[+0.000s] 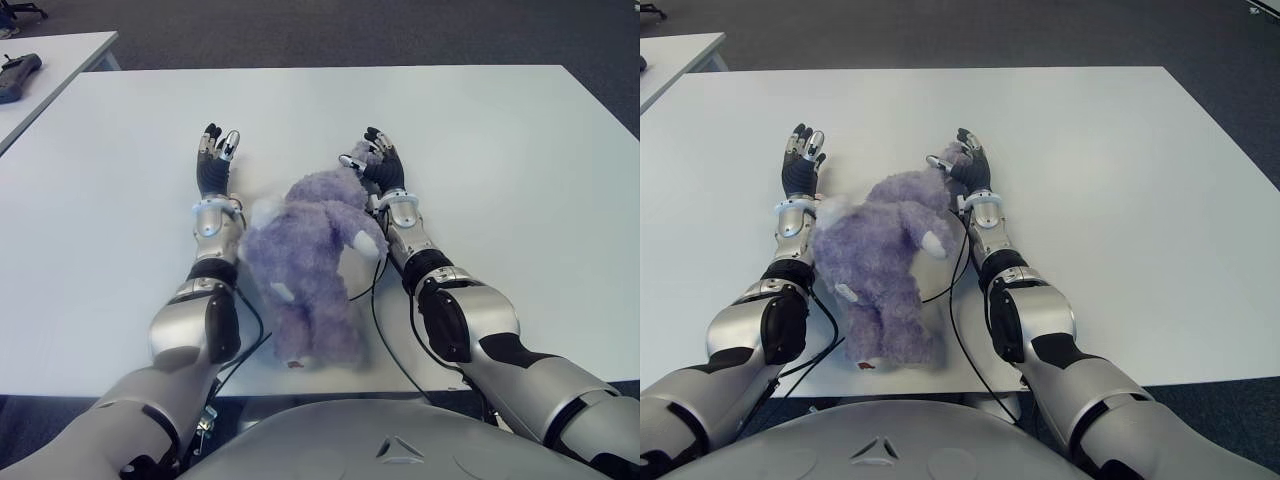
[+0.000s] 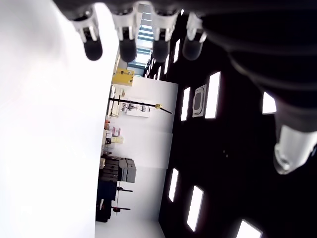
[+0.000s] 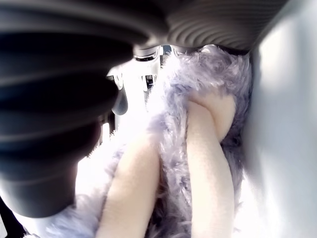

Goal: Put the doll into the plate.

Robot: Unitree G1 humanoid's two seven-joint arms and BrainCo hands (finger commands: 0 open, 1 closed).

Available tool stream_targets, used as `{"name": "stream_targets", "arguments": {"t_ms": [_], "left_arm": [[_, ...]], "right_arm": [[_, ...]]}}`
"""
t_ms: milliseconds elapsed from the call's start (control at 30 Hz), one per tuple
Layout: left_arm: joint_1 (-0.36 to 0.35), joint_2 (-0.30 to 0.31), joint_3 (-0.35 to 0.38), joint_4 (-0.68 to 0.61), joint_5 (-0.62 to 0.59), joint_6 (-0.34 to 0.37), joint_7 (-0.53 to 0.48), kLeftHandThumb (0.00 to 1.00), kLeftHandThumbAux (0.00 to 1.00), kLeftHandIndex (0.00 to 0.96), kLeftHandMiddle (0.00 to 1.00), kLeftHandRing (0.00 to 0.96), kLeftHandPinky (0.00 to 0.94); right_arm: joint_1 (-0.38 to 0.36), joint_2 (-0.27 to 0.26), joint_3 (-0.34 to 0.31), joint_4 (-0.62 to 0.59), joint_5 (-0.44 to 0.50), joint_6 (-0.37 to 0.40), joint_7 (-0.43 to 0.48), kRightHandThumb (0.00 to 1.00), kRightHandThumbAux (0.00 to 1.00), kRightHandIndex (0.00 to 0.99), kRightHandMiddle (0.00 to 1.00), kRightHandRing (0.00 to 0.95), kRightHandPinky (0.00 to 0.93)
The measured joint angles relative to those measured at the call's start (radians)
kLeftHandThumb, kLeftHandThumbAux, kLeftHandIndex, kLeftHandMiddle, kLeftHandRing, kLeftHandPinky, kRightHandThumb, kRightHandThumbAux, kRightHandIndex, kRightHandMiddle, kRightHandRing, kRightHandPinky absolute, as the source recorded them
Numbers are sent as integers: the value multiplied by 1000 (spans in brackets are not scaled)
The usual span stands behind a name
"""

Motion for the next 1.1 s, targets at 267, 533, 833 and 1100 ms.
{"name": "stream_targets", "arguments": {"t_ms": [267, 533, 833, 1100], "left_arm": [[0, 1, -1, 0, 0, 0, 0, 0, 555, 14, 80, 50, 10], [0, 1, -2, 0, 0, 0, 0, 0, 556, 9, 72, 45, 15], [0, 1, -7, 0, 1, 0, 0, 0, 558, 8, 68, 43, 25], [1, 1, -12, 0, 1, 0, 0, 0, 555, 13, 70, 43, 12]], "right_arm": [[0, 0, -2, 0, 0, 0, 0, 0, 842, 107, 129, 121, 140], [0, 0, -4, -1, 1, 0, 0, 0, 848, 107, 131, 123, 141], [0, 1, -6, -1, 1, 0, 0, 0, 862, 111, 135, 127, 145], [0, 1, -8, -1, 1, 0, 0, 0, 866, 109, 133, 128, 146]]}}
